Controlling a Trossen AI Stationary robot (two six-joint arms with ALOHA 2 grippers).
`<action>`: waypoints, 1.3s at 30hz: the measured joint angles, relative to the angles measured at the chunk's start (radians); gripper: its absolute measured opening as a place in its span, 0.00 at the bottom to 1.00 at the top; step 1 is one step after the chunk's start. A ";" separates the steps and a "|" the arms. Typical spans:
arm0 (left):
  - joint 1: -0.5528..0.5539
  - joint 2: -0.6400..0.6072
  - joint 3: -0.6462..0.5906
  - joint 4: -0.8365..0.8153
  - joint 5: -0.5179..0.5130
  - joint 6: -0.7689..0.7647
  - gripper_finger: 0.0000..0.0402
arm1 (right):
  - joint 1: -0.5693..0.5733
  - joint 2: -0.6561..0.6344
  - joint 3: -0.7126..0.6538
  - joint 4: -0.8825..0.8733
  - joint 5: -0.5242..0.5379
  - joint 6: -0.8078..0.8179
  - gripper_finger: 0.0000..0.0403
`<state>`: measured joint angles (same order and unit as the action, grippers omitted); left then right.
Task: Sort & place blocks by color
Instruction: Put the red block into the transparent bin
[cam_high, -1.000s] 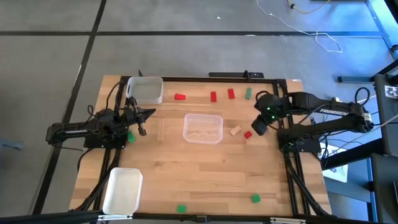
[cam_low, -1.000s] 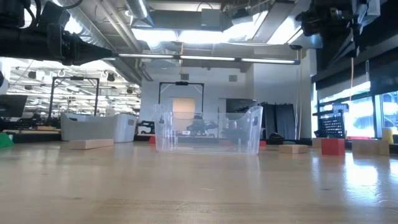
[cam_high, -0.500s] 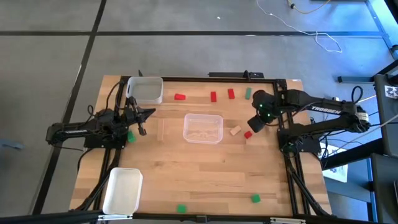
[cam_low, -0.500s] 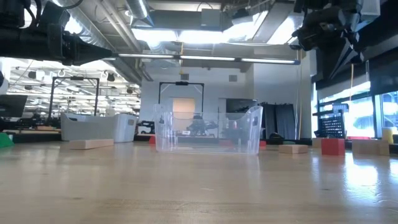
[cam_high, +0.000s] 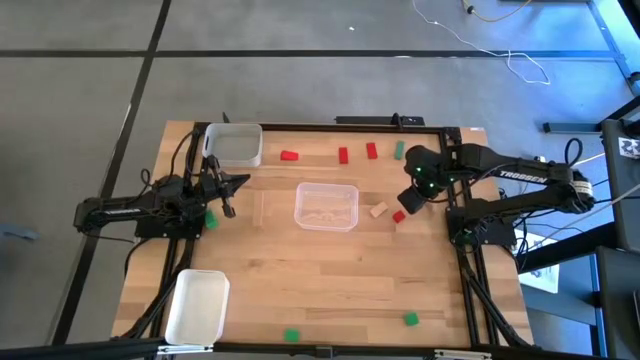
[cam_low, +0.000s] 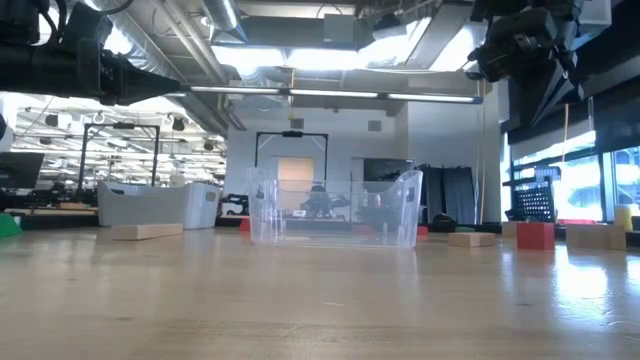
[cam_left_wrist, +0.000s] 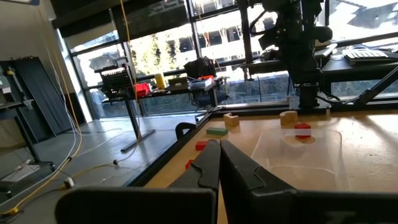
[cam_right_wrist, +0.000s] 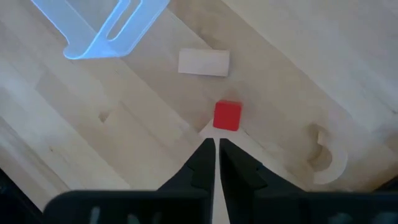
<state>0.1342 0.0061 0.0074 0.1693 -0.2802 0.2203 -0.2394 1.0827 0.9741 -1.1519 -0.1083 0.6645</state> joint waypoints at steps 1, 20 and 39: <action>0.000 0.000 0.000 0.000 0.000 0.000 0.00 | 0.000 0.003 0.000 0.000 0.003 0.007 0.06; 0.000 0.000 0.000 0.000 0.001 0.000 0.00 | -0.006 0.086 0.000 0.009 -0.030 -0.030 0.11; 0.000 0.000 0.000 -0.012 0.001 0.000 0.00 | -0.006 0.241 -0.001 0.039 0.024 -0.072 0.34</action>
<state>0.1341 0.0063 0.0071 0.1571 -0.2794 0.2207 -0.2451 1.3232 0.9733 -1.1126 -0.0846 0.5921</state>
